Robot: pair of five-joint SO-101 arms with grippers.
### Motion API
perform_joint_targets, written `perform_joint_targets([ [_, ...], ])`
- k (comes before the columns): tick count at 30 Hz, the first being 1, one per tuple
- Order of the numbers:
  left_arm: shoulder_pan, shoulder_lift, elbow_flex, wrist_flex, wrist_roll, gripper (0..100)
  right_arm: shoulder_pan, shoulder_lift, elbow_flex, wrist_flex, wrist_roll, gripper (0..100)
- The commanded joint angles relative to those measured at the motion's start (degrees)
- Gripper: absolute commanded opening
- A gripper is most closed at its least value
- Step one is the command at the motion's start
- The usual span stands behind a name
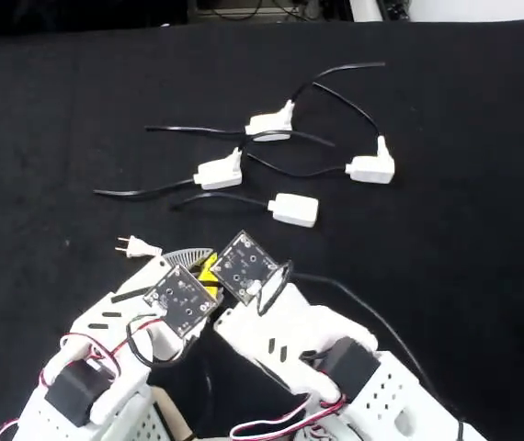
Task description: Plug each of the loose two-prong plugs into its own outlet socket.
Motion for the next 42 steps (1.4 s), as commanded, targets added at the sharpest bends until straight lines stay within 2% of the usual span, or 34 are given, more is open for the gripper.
perform_joint_targets([
  [1,-1.63,-0.26,-3.03,-0.26,-0.44,3,1.23,0.22,-4.35,-0.44,0.18,1.2],
  [7,-12.62,-0.26,-3.38,-3.60,-0.09,3,4.40,0.22,-4.97,-0.62,0.18,1.2],
  [11,-21.14,-0.26,-1.98,-6.68,-0.09,3,9.14,0.22,-7.16,-0.62,-0.97,1.2],
  [18,-27.65,-0.18,2.07,-10.29,1.23,3,21.80,0.22,-8.92,-0.62,-2.37,1.2],
  [24,-33.98,2.02,-2.33,-9.58,2.46,3,31.03,0.75,-8.75,-0.88,-1.85,1.2],
  [31,-34.59,24.18,-15.34,-4.92,2.29,3,32.44,0.92,-8.13,-1.05,-1.76,1.2],
  [42,-34.42,59.60,-34.86,2.73,-8.88,3,36.84,0.92,-5.32,-5.45,-1.76,1.2],
])
